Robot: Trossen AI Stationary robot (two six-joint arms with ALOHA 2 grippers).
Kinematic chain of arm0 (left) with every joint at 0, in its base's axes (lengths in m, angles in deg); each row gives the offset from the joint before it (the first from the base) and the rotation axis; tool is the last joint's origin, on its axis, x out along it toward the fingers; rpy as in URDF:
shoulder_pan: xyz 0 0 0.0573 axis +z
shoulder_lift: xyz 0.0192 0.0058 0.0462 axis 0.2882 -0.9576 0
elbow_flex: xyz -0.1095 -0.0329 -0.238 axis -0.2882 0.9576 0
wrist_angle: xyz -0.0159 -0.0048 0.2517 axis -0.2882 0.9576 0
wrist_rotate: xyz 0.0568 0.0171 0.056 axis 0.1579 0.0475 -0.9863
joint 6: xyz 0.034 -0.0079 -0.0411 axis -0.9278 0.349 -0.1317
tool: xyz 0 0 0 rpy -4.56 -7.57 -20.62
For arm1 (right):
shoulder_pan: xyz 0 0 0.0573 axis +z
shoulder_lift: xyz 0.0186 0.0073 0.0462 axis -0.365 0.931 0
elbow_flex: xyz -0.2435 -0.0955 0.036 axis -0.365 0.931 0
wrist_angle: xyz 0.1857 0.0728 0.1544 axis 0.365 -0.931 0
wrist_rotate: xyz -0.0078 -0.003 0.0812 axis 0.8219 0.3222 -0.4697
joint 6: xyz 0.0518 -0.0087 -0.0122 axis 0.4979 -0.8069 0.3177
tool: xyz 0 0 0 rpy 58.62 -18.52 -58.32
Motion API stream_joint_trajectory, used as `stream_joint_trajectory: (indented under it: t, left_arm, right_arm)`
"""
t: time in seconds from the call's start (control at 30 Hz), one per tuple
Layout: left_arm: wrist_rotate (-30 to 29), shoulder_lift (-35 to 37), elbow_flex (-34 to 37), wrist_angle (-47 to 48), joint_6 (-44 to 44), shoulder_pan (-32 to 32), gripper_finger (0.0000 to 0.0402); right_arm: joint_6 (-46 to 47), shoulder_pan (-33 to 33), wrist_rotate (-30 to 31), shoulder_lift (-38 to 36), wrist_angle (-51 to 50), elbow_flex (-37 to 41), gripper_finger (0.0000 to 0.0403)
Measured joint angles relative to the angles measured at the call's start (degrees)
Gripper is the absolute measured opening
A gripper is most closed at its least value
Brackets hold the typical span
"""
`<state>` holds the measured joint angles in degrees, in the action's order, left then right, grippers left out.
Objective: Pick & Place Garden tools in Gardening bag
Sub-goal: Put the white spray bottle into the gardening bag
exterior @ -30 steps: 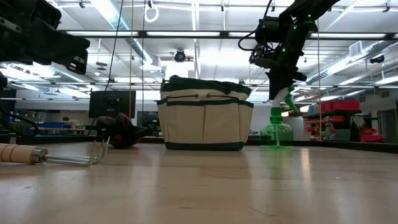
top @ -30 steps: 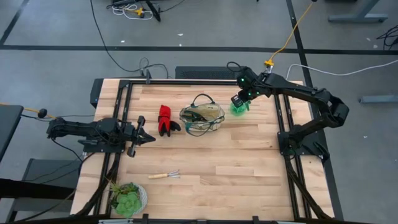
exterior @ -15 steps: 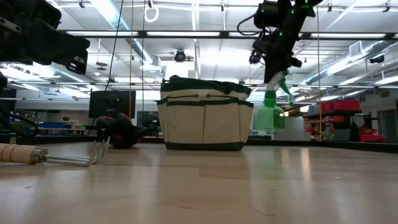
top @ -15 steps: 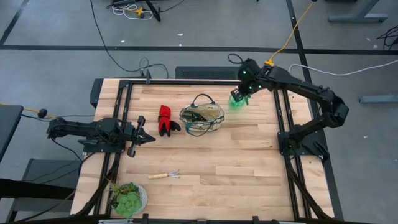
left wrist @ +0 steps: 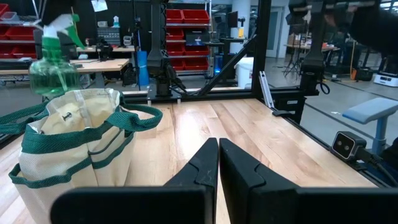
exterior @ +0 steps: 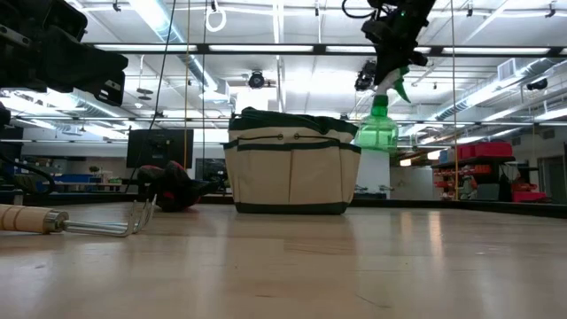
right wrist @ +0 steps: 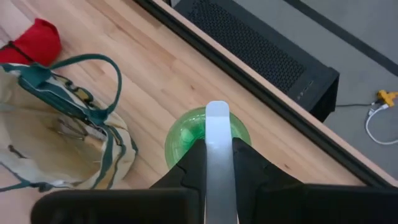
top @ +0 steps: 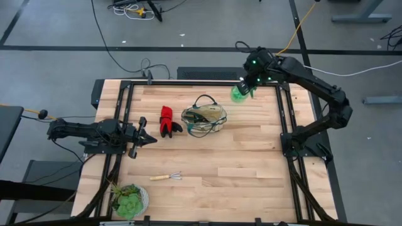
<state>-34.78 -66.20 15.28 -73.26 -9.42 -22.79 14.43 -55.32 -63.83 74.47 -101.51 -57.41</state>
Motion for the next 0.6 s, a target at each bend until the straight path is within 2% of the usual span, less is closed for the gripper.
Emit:
stream_joint_trajectory:
  t: [0.2, 0.6]
  left_arm:
    - [0.0, 0.0, 0.0, 0.0, 0.0, 0.0, 0.0021]
    - [-0.01, -0.01, 0.01, 0.0, 0.0, 0.01, 0.0021]
  right_arm:
    - [-0.46, 0.0, 0.0, -0.02, -2.55, -2.93, 0.0043]
    - [-2.33, 0.24, -0.09, -0.02, -3.25, -3.04, 0.0043]
